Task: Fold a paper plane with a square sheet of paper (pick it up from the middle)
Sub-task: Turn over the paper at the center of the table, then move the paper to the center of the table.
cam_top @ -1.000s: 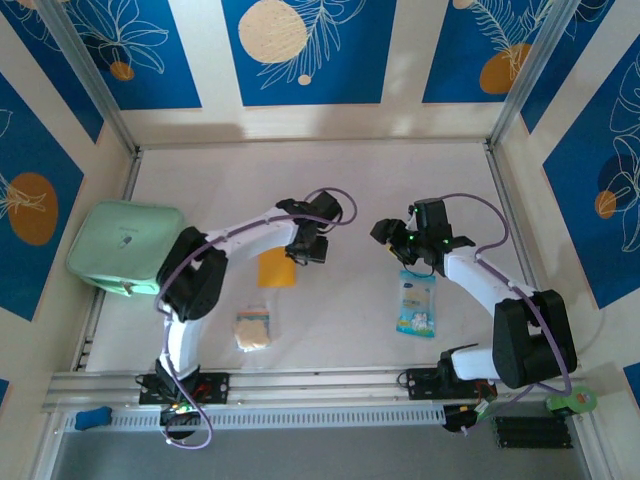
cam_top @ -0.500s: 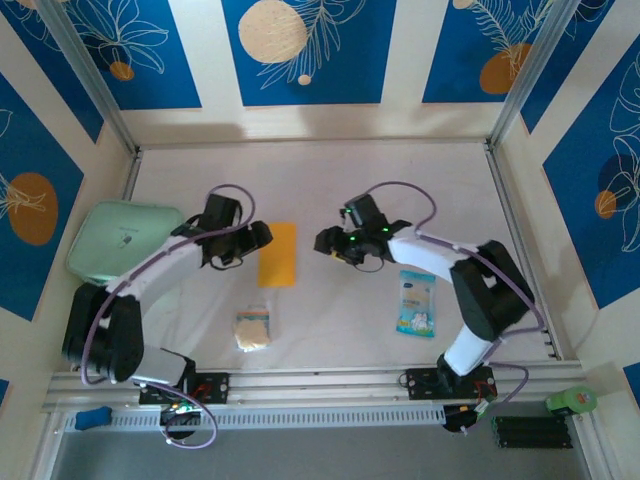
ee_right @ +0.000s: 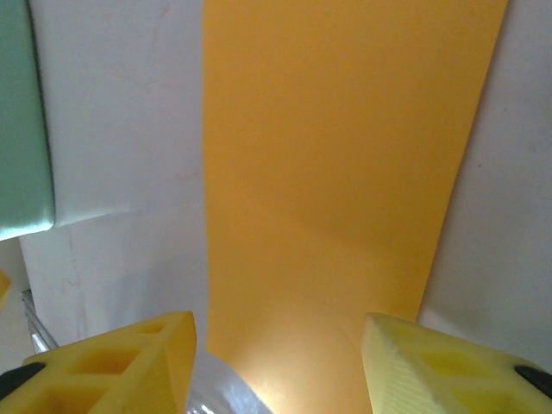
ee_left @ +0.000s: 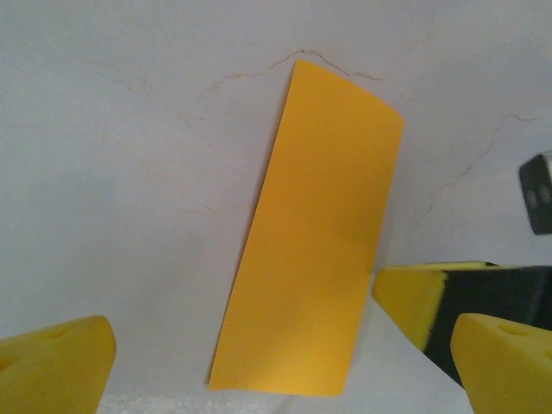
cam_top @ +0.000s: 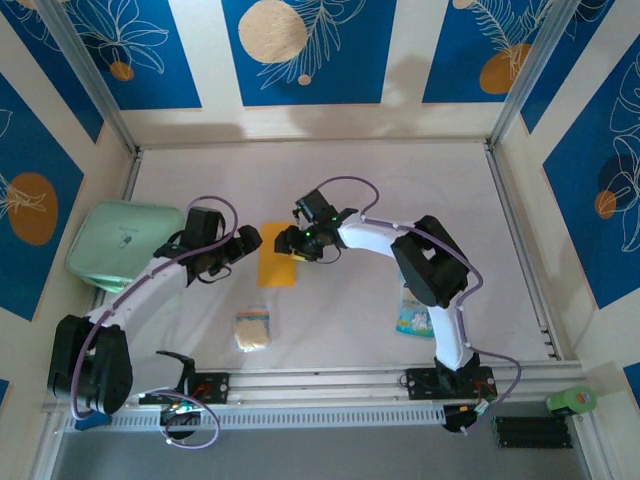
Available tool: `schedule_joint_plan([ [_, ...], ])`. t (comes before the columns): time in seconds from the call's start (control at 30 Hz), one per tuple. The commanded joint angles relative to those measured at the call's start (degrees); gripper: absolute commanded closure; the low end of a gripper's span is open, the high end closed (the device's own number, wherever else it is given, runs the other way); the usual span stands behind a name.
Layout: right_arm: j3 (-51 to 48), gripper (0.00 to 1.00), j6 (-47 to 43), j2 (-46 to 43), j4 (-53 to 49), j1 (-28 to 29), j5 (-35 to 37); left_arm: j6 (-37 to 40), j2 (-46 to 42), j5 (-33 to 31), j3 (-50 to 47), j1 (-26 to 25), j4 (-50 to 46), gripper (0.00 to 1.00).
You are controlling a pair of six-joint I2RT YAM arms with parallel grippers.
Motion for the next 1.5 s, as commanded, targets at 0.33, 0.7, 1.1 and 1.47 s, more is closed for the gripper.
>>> schedule_joint_plan([
  [0.33,-0.3,0.49,-2.4,2.7,-9.4,-1.9,1.0,0.2,3.9,7.1,-0.1,0.6,4.1,0.01],
  [0.7,-19.4,0.49,-11.6,-13.7,-8.6,-9.8,2.4,-2.0,7.9,14.2,-0.5,-0.7,8.4,0.0],
  [1.1,-22.0,0.5,-10.1,-22.5,-3.4,-12.2,0.5,-7.9,12.2,16.9,-0.3,-9.8,13.8,0.01],
  [1.47,-21.0,0.56,-7.6,-16.3,-2.8,-12.1,0.5,-15.3,18.5,17.3,0.1,-18.7,19.8,0.13],
])
